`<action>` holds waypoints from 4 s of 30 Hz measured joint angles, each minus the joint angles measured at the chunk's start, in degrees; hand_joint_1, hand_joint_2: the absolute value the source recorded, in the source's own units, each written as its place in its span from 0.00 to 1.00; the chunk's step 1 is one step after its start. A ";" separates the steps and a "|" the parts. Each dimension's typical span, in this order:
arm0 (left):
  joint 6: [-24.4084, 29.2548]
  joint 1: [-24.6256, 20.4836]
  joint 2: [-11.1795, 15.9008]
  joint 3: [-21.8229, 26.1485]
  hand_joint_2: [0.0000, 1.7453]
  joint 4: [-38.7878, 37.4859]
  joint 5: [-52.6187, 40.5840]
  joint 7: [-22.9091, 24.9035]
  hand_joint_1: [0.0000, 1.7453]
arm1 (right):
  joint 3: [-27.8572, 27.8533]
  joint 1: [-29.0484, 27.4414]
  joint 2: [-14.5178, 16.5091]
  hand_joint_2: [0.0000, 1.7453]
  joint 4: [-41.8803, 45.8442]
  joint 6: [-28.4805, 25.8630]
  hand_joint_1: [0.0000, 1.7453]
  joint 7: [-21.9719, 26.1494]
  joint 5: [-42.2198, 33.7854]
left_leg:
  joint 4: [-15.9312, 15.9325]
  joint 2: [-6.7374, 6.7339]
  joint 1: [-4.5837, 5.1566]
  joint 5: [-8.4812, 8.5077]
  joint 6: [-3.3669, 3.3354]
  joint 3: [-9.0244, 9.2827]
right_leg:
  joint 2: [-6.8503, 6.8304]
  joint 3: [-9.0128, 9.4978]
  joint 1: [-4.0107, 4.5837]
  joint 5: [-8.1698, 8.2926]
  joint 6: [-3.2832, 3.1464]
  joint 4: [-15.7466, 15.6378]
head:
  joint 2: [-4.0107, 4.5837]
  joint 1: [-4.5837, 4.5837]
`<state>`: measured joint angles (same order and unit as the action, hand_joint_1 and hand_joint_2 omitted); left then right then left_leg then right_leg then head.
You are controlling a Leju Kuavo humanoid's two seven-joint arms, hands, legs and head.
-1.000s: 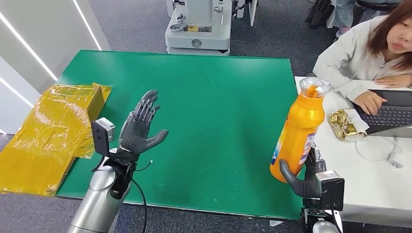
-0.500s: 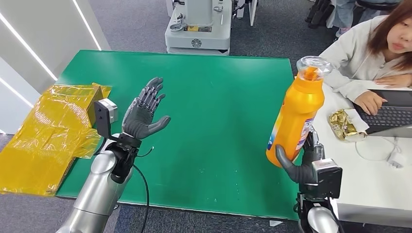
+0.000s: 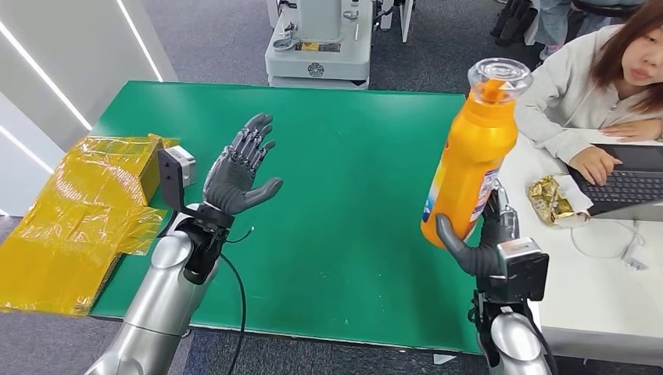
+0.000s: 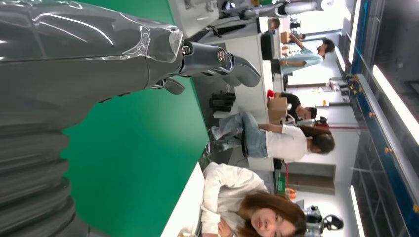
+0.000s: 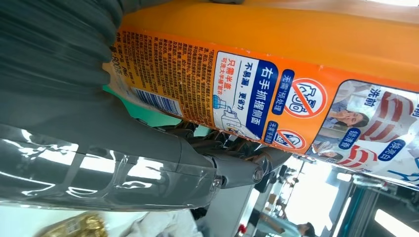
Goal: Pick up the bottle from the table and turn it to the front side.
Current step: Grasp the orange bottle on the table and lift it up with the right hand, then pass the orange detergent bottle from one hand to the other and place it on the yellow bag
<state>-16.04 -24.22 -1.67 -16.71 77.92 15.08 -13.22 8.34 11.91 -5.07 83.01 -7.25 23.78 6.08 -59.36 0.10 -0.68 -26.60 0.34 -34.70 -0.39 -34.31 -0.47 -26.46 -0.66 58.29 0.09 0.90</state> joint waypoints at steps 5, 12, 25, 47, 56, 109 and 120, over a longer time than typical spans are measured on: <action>-0.23 -1.39 -0.01 -0.66 1.00 0.00 -0.25 0.23 0.00 | 3.30 4.51 0.00 1.00 -3.89 0.77 1.00 -0.21 -0.07 | 0.00 -0.01 0.00 0.00 0.00 0.01 | -0.01 0.00 0.01 0.00 -0.01 0.01 | 0.00 0.01; -0.93 -2.70 0.09 -0.89 1.00 0.00 1.05 0.77 0.00 | 7.25 9.52 0.09 1.00 -9.83 2.03 1.00 -0.75 -0.10 | 0.00 -0.03 0.00 0.00 0.00 0.01 | 0.01 0.00 0.01 0.00 -0.01 0.03 | 0.00 0.01; -1.90 -3.72 0.68 -2.22 1.00 0.00 2.96 1.62 0.00 | 12.18 16.39 0.93 1.00 -20.84 3.58 1.00 -0.69 -0.27 | 0.00 -0.03 0.00 0.02 0.01 0.00 | 0.02 0.00 0.01 0.01 -0.01 0.04 | 0.00 0.00; -1.58 -10.03 0.37 -6.19 1.00 -2.33 6.61 4.02 0.00 | 22.53 28.94 6.67 1.00 -36.12 4.63 1.00 -0.42 1.05 | -0.01 -0.03 -0.01 0.06 0.04 0.01 | 0.03 -0.01 0.02 0.02 -0.03 0.06 | 0.00 0.01; 0.02 -10.91 1.52 -6.15 1.00 -5.50 5.14 2.81 0.00 | 26.06 29.72 7.15 1.00 -36.23 2.89 1.00 -0.78 3.08 | -0.01 -0.02 -0.02 0.06 0.04 0.01 | 0.01 0.00 0.02 0.02 -0.03 0.07 | 0.00 0.00; -2.24 -13.21 0.76 -3.79 1.00 -10.87 16.58 4.16 1.00 | 26.70 23.09 2.06 1.00 -29.58 -1.60 0.00 -0.01 -1.63 | -0.03 -0.14 0.00 0.04 0.05 0.01 | 0.16 -0.08 0.01 0.04 -0.03 0.03 | 0.00 0.01; -1.63 -13.32 3.26 -3.79 1.00 -13.32 12.06 0.79 1.00 | 22.26 15.22 -2.36 1.00 -16.53 -2.88 0.00 1.73 -1.21 | -0.02 -0.14 -0.01 0.04 0.05 0.01 | 0.15 -0.08 0.02 0.04 -0.03 0.03 | 0.00 0.01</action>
<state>-17.67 -37.54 1.59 -20.50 64.60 27.13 -12.43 30.60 27.12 -7.43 66.48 -10.13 25.51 4.87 -59.38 -0.04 -0.70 -26.56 0.38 -34.68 -0.23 -34.39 -0.45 -26.42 -0.69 58.32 0.09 0.90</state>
